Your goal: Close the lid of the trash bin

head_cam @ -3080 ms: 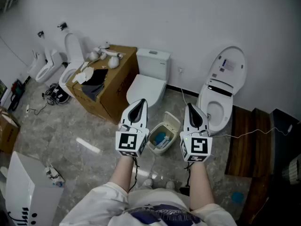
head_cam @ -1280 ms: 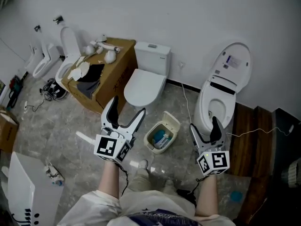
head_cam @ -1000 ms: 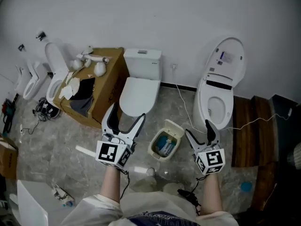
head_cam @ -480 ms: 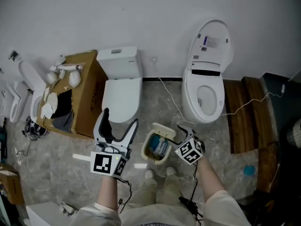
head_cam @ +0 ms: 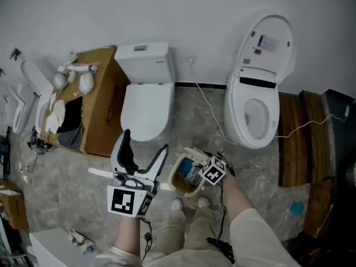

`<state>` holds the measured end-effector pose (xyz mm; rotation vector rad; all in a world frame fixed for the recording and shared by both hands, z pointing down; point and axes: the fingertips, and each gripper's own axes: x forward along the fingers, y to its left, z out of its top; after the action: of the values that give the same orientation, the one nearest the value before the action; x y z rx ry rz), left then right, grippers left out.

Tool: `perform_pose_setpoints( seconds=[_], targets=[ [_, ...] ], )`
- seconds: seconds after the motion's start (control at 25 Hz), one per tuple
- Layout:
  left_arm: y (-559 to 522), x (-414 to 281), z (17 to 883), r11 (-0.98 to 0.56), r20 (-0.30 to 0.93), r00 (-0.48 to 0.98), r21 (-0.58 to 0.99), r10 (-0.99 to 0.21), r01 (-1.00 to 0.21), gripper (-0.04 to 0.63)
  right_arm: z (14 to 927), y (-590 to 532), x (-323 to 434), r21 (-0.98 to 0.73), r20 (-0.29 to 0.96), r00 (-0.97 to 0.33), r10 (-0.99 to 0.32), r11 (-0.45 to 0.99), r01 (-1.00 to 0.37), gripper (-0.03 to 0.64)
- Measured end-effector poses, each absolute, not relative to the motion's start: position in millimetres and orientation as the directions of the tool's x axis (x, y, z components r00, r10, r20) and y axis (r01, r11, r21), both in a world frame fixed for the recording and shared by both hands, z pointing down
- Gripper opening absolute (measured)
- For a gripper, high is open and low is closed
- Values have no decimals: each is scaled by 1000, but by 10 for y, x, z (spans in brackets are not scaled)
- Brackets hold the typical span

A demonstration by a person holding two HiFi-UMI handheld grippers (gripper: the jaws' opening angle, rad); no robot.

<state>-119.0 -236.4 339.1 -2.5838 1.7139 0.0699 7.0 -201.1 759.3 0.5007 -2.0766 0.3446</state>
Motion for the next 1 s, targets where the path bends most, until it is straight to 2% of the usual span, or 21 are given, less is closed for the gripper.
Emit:
perform_pose_setpoints(
  seconds=[0.28, 1.0],
  targets=[
    [-2633, -1098, 3517, -393, -49, 394, -23, -918, -919, 422, 7947, -1916, 84, -118, 886, -449, -119, 877, -466, 339],
    [-2400, -906, 3921, -453, 8, 453, -5, -891, -891, 420, 8158, -842, -344, -206, 842, -533, -80, 866, -456, 333]
  ],
)
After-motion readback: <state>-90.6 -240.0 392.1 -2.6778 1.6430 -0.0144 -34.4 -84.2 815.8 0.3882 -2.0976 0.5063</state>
